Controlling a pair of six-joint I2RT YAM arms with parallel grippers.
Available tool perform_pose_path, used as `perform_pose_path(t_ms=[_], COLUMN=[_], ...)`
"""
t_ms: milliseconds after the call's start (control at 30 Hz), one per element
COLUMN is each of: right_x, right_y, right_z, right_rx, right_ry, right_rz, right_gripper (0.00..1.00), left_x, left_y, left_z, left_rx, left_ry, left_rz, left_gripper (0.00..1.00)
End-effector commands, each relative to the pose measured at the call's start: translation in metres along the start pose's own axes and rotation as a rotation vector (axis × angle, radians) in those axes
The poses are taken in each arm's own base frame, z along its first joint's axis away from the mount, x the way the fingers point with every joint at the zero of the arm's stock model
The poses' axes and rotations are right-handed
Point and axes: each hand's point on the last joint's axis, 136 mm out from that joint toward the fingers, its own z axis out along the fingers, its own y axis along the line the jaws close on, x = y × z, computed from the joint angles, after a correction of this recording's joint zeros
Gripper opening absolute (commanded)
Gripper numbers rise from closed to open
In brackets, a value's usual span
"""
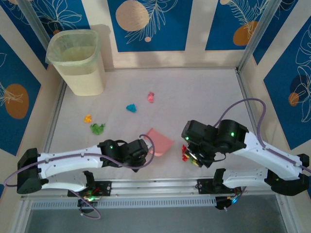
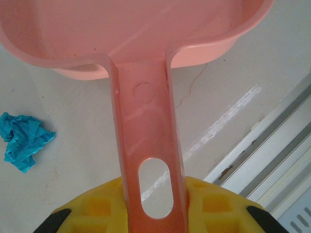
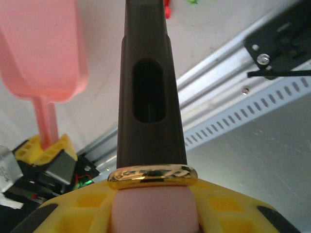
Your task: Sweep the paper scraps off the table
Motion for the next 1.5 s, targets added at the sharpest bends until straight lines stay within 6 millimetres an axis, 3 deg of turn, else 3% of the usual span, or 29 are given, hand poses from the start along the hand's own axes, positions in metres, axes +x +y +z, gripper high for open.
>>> perform_pose_path(t_ms=[0, 233, 633, 900, 1300, 1467], right_x=[0.001, 0.004, 0.028, 0.038, 0.041, 0.034], right_y=[-0.007, -0.015, -0.041, -0.061, -0.081, -0.081], right_z=[-0.003, -0.018, -0.025, -0.033, -0.023, -0.002], right_rx=[0.045, 0.075, 0.041, 0.12, 0.21, 0.173], right_ry=[-0.054, -0.119, 0.008, 0.039, 0.047, 0.059], right_rz=[0.054, -0.036, -0.218, -0.265, -0.266, -0.227], right_gripper=[0.0, 0.0, 0.0, 0.0, 0.0, 0.0], left_x=[-0.002, 0.004, 0.003, 0.002, 0.0, -0.002], left_y=[0.002, 0.003, 0.007, 0.01, 0.009, 0.008], left_z=[0.003, 0.008, 0.007, 0.007, 0.009, 0.009], left_rx=[-0.011, -0.008, -0.016, -0.016, -0.002, 0.004], left_ry=[0.0, 0.02, 0.022, 0.023, 0.028, 0.024], left_rz=[0.011, 0.004, -0.004, -0.02, -0.027, -0.028], left_gripper=[0.0, 0.0, 0.0, 0.0, 0.0, 0.0])
